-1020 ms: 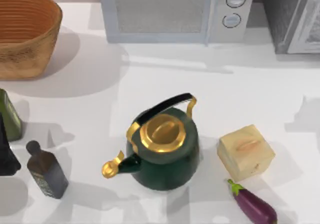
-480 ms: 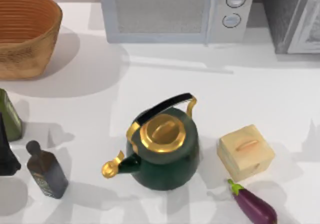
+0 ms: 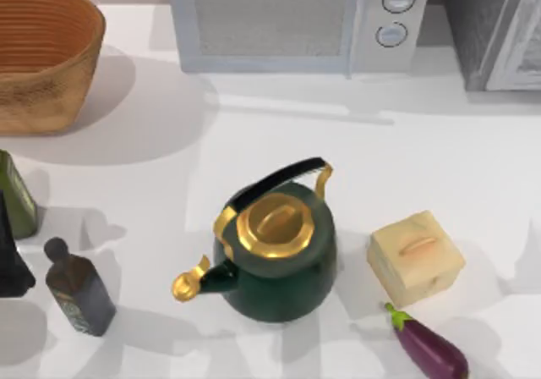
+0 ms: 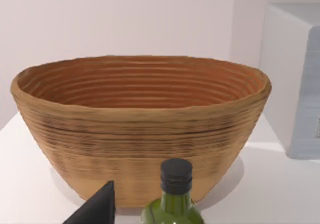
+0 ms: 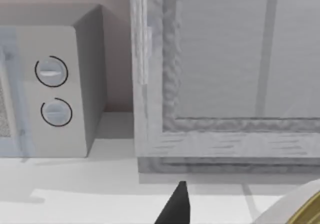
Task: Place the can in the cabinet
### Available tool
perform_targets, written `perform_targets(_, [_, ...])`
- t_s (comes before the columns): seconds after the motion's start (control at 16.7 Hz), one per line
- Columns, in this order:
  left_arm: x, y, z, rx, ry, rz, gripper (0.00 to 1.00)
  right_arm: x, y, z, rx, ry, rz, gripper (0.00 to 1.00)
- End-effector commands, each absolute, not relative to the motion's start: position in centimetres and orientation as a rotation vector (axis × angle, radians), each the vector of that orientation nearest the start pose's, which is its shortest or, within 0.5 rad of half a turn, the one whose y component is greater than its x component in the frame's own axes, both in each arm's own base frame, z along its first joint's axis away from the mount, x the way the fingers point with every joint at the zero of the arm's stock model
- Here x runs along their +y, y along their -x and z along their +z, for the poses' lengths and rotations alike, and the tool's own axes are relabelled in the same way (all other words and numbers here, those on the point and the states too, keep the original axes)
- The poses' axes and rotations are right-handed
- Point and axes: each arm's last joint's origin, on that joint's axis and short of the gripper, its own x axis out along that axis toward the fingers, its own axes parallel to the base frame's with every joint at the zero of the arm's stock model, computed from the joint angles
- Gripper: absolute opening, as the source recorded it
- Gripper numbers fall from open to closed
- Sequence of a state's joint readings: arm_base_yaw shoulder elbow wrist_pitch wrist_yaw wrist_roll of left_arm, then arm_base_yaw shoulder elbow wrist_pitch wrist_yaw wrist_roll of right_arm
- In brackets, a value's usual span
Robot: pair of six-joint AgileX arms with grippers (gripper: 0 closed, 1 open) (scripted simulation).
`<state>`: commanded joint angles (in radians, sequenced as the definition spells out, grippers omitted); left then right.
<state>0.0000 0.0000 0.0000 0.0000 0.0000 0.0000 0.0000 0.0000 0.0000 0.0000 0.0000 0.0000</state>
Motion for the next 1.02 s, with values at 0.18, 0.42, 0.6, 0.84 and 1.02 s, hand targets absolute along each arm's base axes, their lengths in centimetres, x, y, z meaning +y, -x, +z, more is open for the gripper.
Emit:
perform_targets(0.18, [-0.1,-10.6,16.0,0.000,0.000,0.000,1.00,-0.1,-10.6,16.1,0.000,-0.002,0.000,0.00])
perform_targets(0.42, [-0.1,-10.6,16.0,0.000,0.000,0.000,1.00,-0.1,-10.5,17.5,-0.005,-0.002,-0.001,0.00])
perform_targets(0.6, [-0.1,-10.6,16.0,0.000,0.000,0.000,1.00,0.0,-10.5,21.3,-0.021,-0.001,-0.002,0.00])
perform_targets(0.84, [-0.1,-10.6,16.0,0.000,0.000,0.000,1.00,0.3,-11.0,26.6,-0.016,-0.001,-0.002,0.00])
perform_targets(1.02, [-0.1,-10.6,16.0,0.000,0.000,0.000,1.00,0.5,-11.9,29.6,0.011,0.001,-0.003,0.00])
